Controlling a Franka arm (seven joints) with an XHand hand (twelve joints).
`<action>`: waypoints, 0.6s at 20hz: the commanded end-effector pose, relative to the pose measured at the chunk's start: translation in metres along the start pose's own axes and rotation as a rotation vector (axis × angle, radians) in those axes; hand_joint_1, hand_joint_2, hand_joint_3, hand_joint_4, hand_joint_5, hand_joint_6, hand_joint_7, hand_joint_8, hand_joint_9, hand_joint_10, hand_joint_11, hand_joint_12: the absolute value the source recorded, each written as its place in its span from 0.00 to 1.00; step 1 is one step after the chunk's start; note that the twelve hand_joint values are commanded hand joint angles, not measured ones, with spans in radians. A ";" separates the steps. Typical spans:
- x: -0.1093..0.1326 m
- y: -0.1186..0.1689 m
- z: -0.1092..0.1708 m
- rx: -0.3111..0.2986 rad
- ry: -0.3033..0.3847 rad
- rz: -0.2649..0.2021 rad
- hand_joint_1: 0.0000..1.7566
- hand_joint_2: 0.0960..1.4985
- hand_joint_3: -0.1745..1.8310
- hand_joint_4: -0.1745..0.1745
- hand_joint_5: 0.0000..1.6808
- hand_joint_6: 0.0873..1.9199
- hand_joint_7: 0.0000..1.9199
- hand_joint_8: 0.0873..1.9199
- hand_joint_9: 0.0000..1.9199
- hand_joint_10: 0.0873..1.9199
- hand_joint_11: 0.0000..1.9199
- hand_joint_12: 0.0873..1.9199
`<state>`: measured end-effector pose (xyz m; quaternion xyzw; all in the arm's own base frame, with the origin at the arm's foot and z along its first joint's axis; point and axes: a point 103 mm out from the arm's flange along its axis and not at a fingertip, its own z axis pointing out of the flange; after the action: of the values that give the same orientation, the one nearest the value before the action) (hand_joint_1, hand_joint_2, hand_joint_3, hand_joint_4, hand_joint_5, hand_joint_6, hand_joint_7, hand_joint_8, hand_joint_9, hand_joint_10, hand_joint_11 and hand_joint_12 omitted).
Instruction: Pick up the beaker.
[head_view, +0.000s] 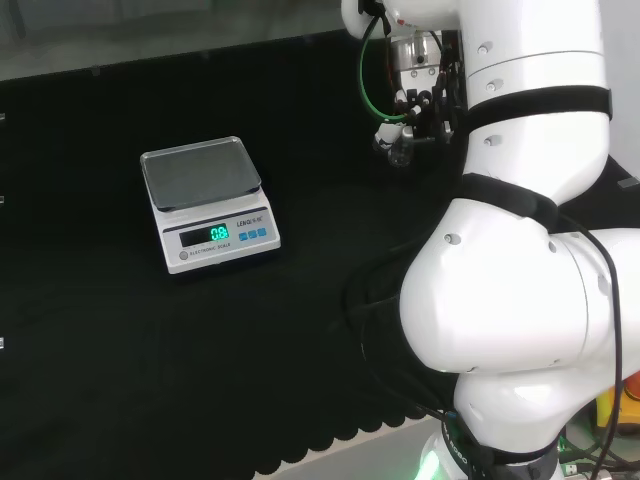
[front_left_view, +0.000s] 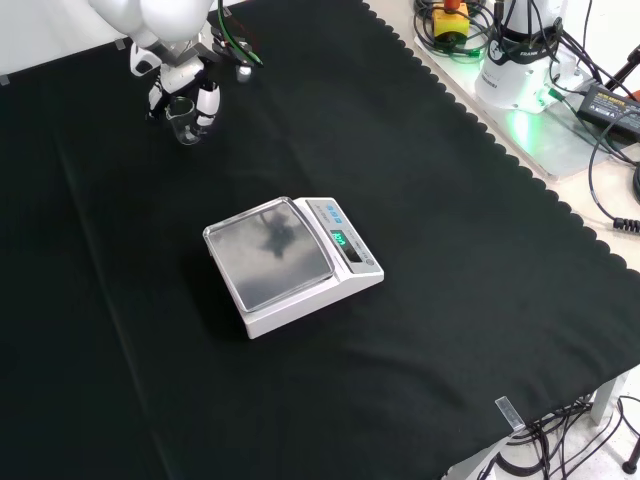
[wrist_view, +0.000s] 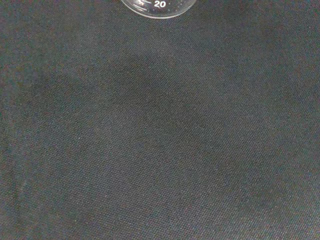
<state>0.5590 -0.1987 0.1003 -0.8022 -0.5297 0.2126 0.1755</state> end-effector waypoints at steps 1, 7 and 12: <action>0.003 -0.002 -0.003 -0.015 -0.009 0.003 0.37 0.57 0.17 0.27 0.33 0.00 0.23 0.31 0.34 0.31 0.37 0.64; 0.009 -0.004 -0.011 -0.035 -0.018 0.007 0.44 0.54 0.26 0.28 0.47 0.00 0.36 0.26 0.49 0.20 0.46 0.58; 0.016 -0.004 -0.021 -0.042 -0.050 0.007 0.53 0.52 0.32 0.08 0.56 0.05 0.43 0.25 0.64 0.09 0.66 0.40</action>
<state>0.5670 -0.1886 0.1122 -0.8042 -0.5332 0.2132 0.1535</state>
